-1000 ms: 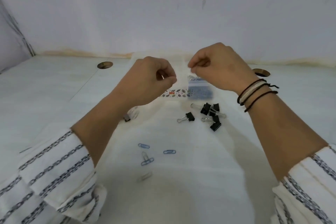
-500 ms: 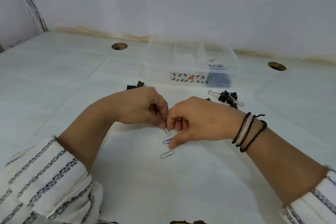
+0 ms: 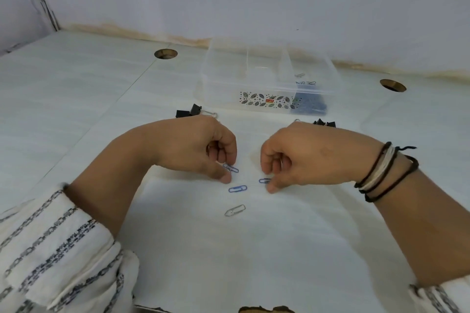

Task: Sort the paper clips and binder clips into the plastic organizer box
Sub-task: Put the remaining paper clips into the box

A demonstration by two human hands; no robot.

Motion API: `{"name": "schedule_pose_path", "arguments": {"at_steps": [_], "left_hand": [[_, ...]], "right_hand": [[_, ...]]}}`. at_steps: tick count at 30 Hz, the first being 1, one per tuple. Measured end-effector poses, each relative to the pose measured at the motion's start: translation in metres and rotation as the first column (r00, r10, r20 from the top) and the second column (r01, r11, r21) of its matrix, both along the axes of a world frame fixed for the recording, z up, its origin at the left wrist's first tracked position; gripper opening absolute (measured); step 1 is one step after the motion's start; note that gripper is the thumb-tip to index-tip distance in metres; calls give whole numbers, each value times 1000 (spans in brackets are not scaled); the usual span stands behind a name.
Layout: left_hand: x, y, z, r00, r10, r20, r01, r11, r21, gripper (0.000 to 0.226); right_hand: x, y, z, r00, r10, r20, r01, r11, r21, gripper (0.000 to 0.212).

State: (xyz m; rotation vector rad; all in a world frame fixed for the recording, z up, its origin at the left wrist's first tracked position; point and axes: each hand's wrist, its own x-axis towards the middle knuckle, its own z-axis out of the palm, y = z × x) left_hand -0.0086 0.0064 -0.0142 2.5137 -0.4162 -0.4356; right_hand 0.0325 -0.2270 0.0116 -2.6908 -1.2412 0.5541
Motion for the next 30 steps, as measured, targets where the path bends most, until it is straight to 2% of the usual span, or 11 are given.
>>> {"name": "schedule_pose_path", "arguments": {"at_steps": [4, 11, 16, 18, 20, 24, 26, 30], "left_hand": [[1, -3, 0, 999, -22, -23, 23, 999, 33, 14], [-3, -3, -1, 999, -42, -11, 42, 996, 73, 17], [-2, -3, 0, 999, -36, 34, 34, 998, 55, 12], [-1, -1, 2, 999, -13, 52, 13, 1000, -2, 7], [0, 1, 3, 998, 12, 68, -9, 999, -51, 8], [1, 3, 6, 993, 85, 84, -73, 988, -135, 15], [1, 4, 8, 992, 104, 68, -91, 981, -174, 16], [0, 5, 8, 994, 101, 39, -94, 983, -156, 14]], "right_hand": [[-2, 8, -8, 998, 26, -50, -26, 1000, -2, 8], [-11, 8, -7, 996, 80, -43, -83, 995, -60, 8], [-13, 13, -4, 988, 78, -136, -57, 986, 154, 4], [-13, 16, -7, 984, 83, -158, -53, 981, 185, 11], [-15, 20, -13, 989, 87, -123, -67, 985, 162, 20], [-20, 26, -16, 993, 82, -85, -72, 991, 115, 4], [-23, 27, -16, 994, 88, -70, -83, 993, 80, 4], [-24, 23, -11, 990, 118, -77, -114, 992, 50, 4]]}}
